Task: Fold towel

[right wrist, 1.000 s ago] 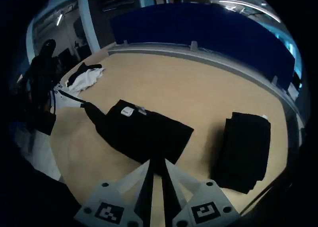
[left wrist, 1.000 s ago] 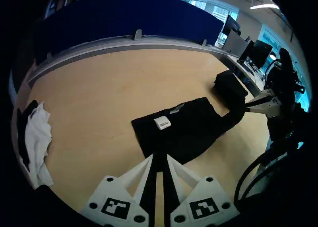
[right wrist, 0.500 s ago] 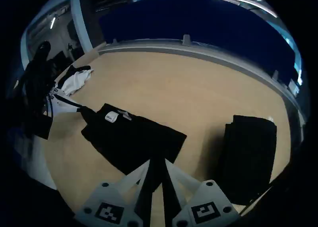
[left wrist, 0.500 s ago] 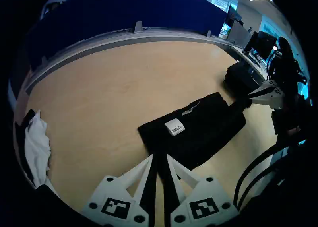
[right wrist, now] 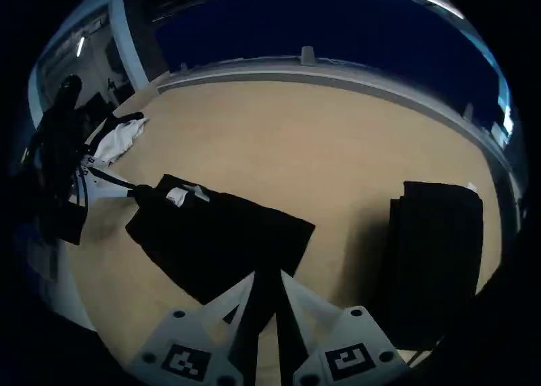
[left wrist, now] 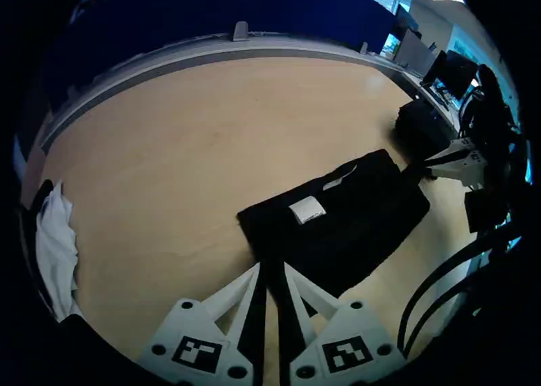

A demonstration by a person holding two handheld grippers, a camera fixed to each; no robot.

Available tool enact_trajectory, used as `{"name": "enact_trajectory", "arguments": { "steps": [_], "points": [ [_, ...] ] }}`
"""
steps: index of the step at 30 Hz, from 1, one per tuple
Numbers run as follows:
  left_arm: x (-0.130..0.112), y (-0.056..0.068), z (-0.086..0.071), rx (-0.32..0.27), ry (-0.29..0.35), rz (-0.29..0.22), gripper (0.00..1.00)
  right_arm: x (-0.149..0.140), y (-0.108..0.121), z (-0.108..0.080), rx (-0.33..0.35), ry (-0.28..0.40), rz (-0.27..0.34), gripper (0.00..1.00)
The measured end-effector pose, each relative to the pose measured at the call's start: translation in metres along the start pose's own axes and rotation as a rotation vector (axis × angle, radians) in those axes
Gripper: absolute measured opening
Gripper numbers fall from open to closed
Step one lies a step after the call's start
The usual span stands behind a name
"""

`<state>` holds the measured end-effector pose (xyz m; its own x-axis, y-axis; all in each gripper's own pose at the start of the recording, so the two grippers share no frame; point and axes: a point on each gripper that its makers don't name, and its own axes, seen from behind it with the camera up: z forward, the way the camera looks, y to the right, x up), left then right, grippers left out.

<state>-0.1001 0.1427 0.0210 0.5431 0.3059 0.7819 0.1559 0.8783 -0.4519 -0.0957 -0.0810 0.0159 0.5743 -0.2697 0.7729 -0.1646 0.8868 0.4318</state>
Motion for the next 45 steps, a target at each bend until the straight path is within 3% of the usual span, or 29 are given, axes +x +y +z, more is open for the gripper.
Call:
{"name": "enact_trajectory", "arguments": {
  "steps": [6, 17, 26, 32, 36, 40, 45],
  "points": [
    [0.006, -0.009, 0.011, 0.033, 0.003, -0.009, 0.10, 0.000, 0.004, 0.015, -0.013, -0.002, 0.029, 0.12],
    [0.006, -0.011, 0.020, 0.043, 0.005, 0.019, 0.12, 0.003, 0.009, 0.023, -0.037, 0.010, 0.055, 0.16],
    [0.016, -0.019, 0.022, 0.062, 0.021, 0.035, 0.25, 0.006, 0.019, 0.030, -0.078, 0.028, 0.049, 0.40],
    [0.021, -0.026, 0.021, 0.080, 0.029, 0.027, 0.39, 0.009, 0.028, 0.033, -0.121, 0.039, 0.021, 0.54],
    [0.022, -0.032, 0.019, 0.100, 0.033, 0.026, 0.58, 0.013, 0.035, 0.035, -0.152, 0.051, 0.003, 0.71],
    [0.022, -0.038, 0.017, 0.115, 0.030, 0.018, 0.84, 0.017, 0.042, 0.036, -0.181, 0.060, -0.007, 0.88],
    [0.026, -0.050, 0.011, 0.147, 0.055, -0.005, 0.96, 0.024, 0.053, 0.037, -0.236, 0.075, -0.017, 1.00]
  ]
}}
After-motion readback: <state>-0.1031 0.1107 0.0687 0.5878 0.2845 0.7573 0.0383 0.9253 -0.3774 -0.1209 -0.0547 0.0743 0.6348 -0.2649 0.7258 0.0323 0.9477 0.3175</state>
